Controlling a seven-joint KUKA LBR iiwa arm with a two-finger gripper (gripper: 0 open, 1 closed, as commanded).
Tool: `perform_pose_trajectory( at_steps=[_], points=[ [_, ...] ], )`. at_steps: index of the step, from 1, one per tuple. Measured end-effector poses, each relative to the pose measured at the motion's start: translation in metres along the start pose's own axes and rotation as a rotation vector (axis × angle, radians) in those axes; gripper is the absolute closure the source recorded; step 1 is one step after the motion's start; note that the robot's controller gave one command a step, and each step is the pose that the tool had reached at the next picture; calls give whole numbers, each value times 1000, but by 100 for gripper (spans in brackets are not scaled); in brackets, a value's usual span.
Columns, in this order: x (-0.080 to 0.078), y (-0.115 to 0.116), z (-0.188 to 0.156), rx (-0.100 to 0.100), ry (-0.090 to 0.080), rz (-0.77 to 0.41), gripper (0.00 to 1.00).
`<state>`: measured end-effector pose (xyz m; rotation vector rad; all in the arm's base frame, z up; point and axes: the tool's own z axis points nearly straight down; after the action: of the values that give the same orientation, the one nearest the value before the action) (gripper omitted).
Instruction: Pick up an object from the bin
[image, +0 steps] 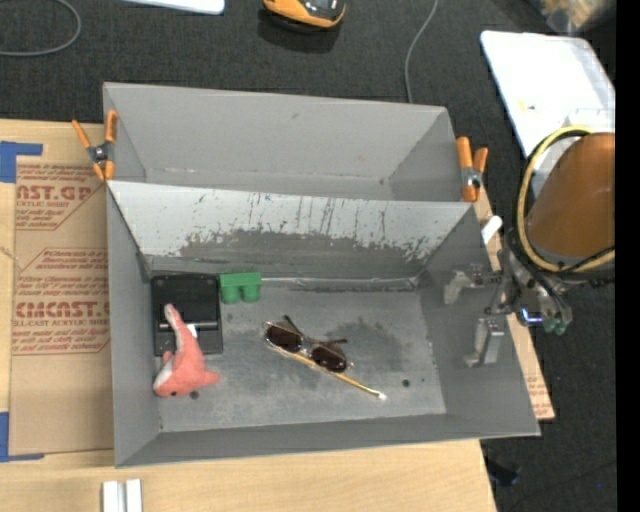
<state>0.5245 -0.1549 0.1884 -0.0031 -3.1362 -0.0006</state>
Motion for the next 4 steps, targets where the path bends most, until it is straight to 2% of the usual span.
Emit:
perform_pose_trajectory(
  at_steps=[1,2,3,4],
  points=[
    [-2,1,-5,1,-7,-3,0],
    [-4,71,80,2,-9,-128,0],
    [19,115,87,6,-15,-202,0],
    [3,150,89,3,-11,-109,0]
  ],
)
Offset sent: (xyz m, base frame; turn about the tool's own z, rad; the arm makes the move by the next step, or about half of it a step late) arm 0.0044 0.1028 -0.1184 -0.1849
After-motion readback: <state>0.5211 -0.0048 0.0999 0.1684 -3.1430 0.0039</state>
